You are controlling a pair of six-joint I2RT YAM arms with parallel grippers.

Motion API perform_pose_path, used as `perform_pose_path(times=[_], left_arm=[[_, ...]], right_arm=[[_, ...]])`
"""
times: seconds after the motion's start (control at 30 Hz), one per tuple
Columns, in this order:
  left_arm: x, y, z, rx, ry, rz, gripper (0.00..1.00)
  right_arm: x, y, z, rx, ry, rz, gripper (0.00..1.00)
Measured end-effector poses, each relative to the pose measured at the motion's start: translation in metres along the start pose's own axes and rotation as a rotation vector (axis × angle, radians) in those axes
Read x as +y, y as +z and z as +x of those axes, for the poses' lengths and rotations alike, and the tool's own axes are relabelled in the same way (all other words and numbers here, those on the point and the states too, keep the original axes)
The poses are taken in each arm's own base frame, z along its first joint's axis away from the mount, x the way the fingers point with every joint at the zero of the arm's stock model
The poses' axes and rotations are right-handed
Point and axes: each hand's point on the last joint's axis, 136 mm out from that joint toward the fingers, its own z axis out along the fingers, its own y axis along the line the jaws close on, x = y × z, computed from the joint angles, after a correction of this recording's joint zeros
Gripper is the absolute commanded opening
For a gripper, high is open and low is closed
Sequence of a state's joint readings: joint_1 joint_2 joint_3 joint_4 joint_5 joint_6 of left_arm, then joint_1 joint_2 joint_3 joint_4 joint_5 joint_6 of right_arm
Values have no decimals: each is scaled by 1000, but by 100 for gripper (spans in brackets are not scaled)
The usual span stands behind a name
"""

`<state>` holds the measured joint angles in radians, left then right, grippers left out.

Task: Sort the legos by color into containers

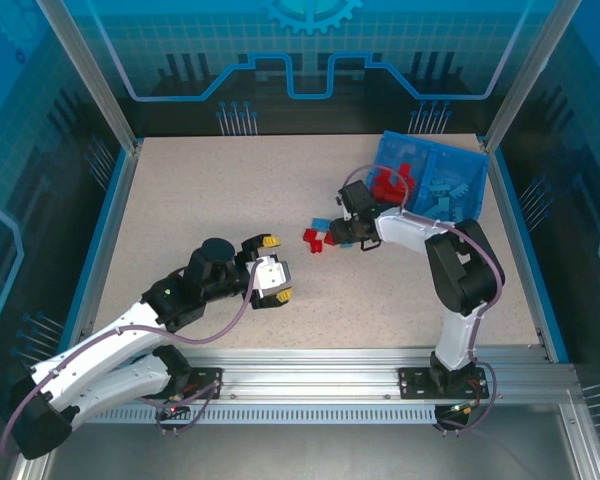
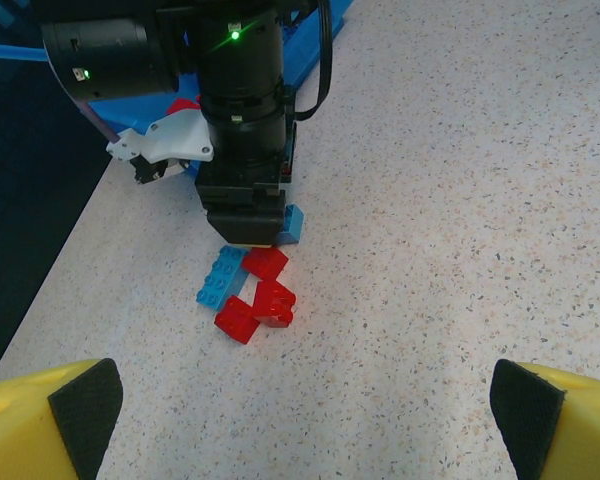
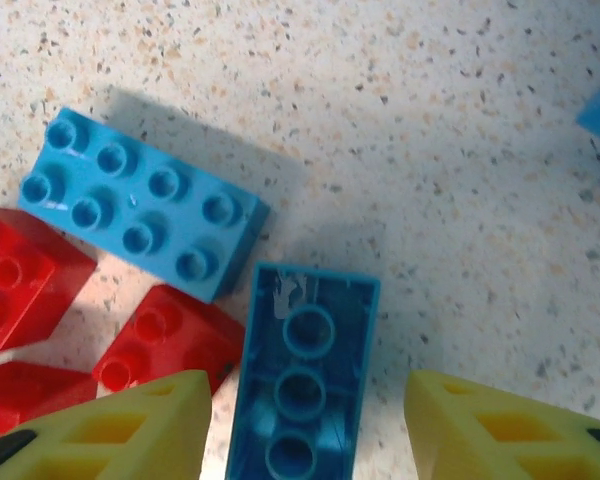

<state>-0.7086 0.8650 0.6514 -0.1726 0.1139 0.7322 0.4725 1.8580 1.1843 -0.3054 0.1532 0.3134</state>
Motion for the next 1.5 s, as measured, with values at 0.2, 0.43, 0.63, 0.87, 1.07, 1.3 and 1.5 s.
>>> perform_pose_path(times=[0.2, 0.43, 0.63, 0.87, 1.07, 1.3, 1.5], left_arm=[[0, 0, 0, 1, 0, 1, 99], [-1, 0, 1, 2, -1, 2, 99], [-1, 0, 1, 3, -1, 3, 99], [-1, 0, 1, 3, -1, 3, 99], [0, 0, 1, 3, -2, 1, 99], [24, 2, 7, 42, -96, -101, 99], [56, -4, 9, 63, -173, -234, 99]], right_arm=[[2, -16, -2, -26, 17, -19, 56], [-1, -5, 12, 13, 32, -13, 53], [-2, 12, 26, 61, 40, -7, 49], [-8, 16, 27, 63, 60, 22, 35], [-10, 7, 28, 48, 73, 21, 31], [-12, -43, 15, -67, 93, -6, 30], [-50, -95, -19, -236, 266, -19, 29]])
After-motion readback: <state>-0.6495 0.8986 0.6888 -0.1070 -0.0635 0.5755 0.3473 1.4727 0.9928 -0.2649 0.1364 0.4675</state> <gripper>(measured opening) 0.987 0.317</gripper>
